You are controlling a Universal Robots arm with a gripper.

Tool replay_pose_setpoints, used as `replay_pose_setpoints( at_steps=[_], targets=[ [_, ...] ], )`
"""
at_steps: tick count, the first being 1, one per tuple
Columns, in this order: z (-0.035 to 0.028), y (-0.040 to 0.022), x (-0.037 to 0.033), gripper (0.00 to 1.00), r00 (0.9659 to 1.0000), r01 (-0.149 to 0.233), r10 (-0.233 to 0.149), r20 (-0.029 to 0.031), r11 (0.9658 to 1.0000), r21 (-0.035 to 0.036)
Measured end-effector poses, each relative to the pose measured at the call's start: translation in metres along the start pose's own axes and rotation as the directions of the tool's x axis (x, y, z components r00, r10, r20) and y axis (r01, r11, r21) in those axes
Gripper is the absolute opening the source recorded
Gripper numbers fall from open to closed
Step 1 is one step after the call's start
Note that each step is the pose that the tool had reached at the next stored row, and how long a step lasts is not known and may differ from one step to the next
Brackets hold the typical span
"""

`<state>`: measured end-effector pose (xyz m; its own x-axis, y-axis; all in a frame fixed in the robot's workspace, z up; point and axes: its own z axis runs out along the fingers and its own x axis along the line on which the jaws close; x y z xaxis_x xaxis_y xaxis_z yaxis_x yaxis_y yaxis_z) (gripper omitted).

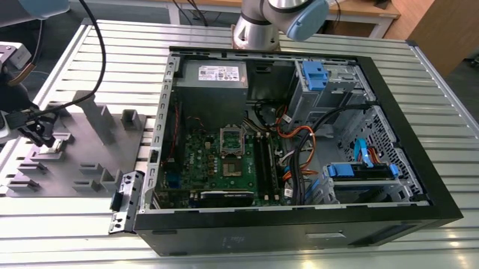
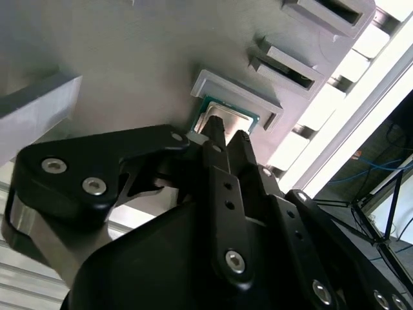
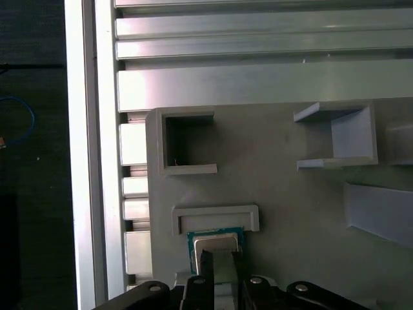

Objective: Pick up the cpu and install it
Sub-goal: 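Pick up the cpu and move it towards the insertion slot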

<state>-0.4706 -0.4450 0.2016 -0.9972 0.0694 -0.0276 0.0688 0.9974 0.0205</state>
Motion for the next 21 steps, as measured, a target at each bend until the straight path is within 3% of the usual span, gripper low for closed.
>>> replay_pose_setpoints(
  at_steps=[1, 3, 6, 10, 12, 13, 14, 21],
  targets=[
    [0.0000, 0.0000, 0.0000, 0.23, 1.0000, 0.000, 0.000, 0.0000, 1.0000, 0.0000],
    [0.0001, 0.0000, 0.0000, 0.35, 1.0000, 0.000, 0.000, 0.0000, 1.0000, 0.0000],
    [0.0001, 0.0000, 0.0000, 0.41, 1.0000, 0.000, 0.000, 0.0000, 1.0000, 0.0000],
    [0.0002, 0.0000, 0.0000, 0.64, 1.0000, 0.000, 0.000, 0.0000, 1.0000, 0.0000],
    [0.0003, 0.0000, 0.0000, 0.64, 1.0000, 0.000, 0.000, 0.0001, 1.0000, 0.0000],
    [0.0003, 0.0000, 0.0000, 0.71, 1.0000, 0.000, 0.000, 0.0001, 1.0000, 0.0000],
    [0.0008, 0.0000, 0.0000, 0.71, 1.0000, 0.000, 0.000, 0.0002, 1.0000, -0.0001],
    [0.0117, -0.0002, 0.0001, 0.71, 1.0000, 0.004, -0.004, 0.0000, 1.0000, -0.0001]
  ],
)
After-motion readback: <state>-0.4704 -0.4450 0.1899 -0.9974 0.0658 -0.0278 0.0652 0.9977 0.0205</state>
